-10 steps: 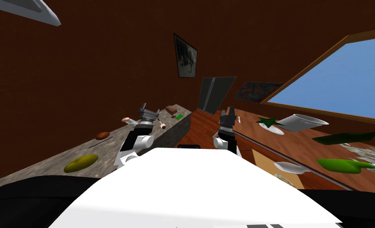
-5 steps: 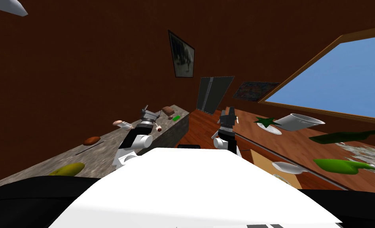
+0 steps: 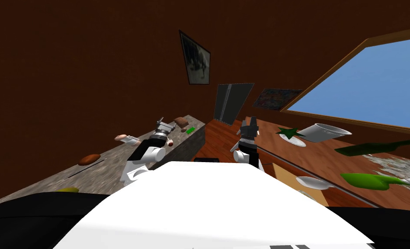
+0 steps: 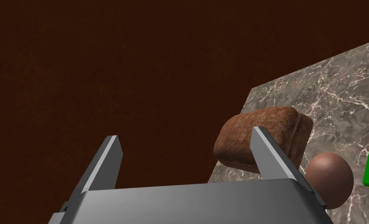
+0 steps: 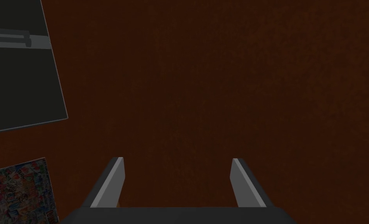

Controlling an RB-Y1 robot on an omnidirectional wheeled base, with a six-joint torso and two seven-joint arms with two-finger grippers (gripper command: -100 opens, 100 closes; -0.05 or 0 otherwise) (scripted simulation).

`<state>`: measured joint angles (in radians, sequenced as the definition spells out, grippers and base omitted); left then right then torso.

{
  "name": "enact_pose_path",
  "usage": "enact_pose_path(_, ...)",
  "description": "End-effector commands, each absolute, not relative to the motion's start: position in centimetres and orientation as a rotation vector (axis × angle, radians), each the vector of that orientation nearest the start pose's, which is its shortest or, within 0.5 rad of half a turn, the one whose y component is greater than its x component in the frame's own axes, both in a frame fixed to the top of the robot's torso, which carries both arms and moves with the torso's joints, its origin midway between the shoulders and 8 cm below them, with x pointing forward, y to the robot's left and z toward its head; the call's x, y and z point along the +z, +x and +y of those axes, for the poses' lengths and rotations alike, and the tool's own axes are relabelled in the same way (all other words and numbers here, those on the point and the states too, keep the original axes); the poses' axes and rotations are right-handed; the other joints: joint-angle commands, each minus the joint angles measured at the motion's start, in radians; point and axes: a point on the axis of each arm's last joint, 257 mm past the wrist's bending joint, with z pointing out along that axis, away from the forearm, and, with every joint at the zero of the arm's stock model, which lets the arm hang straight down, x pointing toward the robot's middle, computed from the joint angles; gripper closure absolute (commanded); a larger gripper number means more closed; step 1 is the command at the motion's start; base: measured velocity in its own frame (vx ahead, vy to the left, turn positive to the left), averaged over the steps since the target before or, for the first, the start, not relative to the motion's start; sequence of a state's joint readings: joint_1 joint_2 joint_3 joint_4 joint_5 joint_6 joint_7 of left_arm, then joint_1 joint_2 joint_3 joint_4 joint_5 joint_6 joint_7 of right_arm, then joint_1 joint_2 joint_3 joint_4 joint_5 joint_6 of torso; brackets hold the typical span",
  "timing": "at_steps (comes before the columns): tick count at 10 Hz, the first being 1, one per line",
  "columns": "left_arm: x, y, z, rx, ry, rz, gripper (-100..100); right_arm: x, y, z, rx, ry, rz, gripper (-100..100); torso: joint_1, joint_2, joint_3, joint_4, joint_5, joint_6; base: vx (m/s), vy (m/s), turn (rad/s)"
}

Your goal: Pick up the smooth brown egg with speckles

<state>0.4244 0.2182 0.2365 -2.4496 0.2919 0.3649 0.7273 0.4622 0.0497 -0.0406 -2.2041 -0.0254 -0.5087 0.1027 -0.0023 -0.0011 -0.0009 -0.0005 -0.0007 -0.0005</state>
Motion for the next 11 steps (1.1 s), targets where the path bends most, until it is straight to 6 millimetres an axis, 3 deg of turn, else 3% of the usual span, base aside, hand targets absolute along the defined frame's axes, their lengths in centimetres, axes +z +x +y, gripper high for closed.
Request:
enact_pose_path(1,-5.6,40.4,35.5,-1.680,-1.634,0.627,-100,0.5,35.6,-30.0,1.187,0.695,0.601,0,0.000,0.000,0.000,0.000,0.000,0.000,0.062,-0.050,-0.047)
enact_pose_path(8,-9.8,40.2,36.3,-1.610,-1.847,0.630,-100,0.5,35.6,-30.0,1.187,0.695,0.601,0,0.001,0.000,0.000,0.000,0.000,0.000,0.036,-0.024,-0.025)
enact_pose_path(11,-12.6,39.7,37.0,-1.566,-1.992,0.613,-100,0.5,35.6,-30.0,1.187,0.695,0.601,0,0.001,0.001,0.001,0.000,0.000,0.000,0.035,-0.013,-0.039)
